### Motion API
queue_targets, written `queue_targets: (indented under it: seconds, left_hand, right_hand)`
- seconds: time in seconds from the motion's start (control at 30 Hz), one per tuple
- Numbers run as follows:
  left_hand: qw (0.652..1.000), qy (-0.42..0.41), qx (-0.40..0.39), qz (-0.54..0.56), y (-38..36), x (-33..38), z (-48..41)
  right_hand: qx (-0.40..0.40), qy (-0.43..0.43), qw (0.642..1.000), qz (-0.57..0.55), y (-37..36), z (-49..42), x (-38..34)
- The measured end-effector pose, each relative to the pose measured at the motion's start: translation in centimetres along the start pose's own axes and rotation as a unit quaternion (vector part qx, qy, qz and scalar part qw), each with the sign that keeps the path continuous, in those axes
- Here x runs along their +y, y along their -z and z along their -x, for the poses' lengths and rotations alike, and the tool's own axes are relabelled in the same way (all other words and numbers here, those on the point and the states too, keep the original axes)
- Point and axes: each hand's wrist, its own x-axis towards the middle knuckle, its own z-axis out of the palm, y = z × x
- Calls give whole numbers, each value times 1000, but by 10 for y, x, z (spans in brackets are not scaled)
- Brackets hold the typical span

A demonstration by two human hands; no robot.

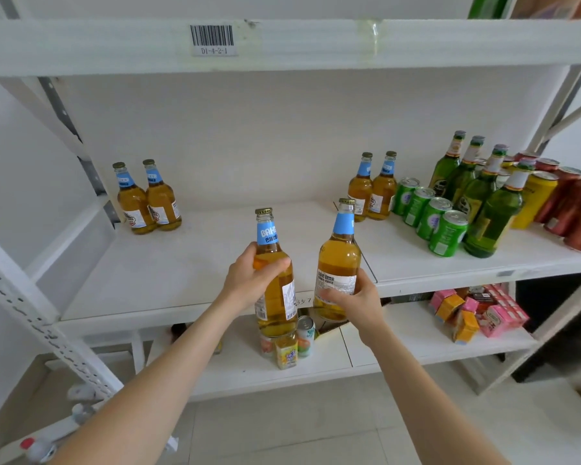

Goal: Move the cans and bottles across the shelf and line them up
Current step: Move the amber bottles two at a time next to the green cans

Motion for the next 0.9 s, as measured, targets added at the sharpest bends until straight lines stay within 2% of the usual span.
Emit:
queue_targets:
  seconds: [0.27, 0.5, 0.7, 0.9]
  left_hand:
    - [1000, -11, -12, 5, -78, 33, -13]
    - [1000, 4, 19, 17, -166, 66, -52]
    - [999, 17, 35, 19, -205, 82, -86]
    - [998, 15, 55, 4, -217, 90, -123]
  right_hand:
    - [23, 13, 1000, 3, 84, -14, -6]
    - [-9, 12, 999, 29, 176, -58, -15]
    - [-15, 3, 999, 32, 215, -101, -12]
    - [-24, 6, 1000, 19, 223, -146, -8]
